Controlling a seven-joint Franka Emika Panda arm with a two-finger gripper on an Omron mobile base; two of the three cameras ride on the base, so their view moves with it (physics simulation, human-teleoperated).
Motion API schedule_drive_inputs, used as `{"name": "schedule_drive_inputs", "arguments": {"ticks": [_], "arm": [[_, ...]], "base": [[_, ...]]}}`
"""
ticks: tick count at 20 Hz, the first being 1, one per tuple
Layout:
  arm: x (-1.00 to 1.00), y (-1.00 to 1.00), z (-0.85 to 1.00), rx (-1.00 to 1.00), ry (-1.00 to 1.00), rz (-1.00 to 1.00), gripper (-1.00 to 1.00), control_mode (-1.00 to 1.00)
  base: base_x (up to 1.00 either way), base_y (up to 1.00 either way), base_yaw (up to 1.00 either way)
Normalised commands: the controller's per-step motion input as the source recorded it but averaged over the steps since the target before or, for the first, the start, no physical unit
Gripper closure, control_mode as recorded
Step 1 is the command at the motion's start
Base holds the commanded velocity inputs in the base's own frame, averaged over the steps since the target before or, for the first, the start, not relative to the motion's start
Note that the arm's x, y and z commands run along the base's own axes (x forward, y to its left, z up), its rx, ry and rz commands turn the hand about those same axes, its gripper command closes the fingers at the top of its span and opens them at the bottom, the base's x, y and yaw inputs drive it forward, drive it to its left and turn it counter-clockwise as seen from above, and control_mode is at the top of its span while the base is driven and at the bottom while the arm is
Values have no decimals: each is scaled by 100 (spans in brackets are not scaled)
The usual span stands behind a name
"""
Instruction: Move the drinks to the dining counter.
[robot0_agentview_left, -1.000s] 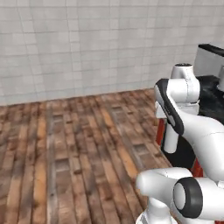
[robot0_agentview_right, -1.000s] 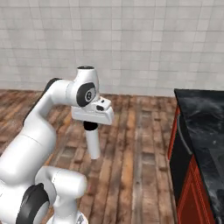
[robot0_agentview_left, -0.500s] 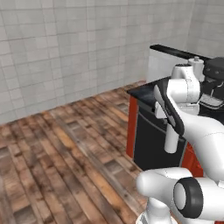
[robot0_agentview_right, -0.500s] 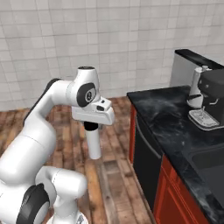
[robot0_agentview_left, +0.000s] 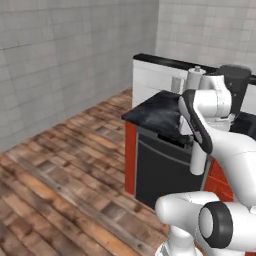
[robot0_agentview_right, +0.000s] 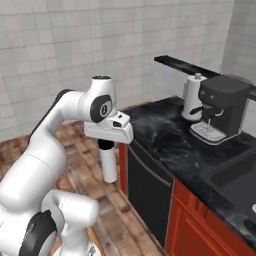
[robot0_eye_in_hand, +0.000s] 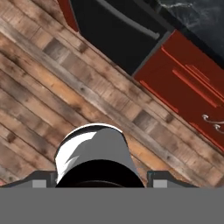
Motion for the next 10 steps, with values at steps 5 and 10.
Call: {"name": "schedule_drive_inputs", "arguments": {"ticks": [5,10], "arm": [[0,0,0,0,0,0,100,100],[0,0,0,0,0,0,100,100]], "base": [[39,100,-38],[32,100,-40]]}}
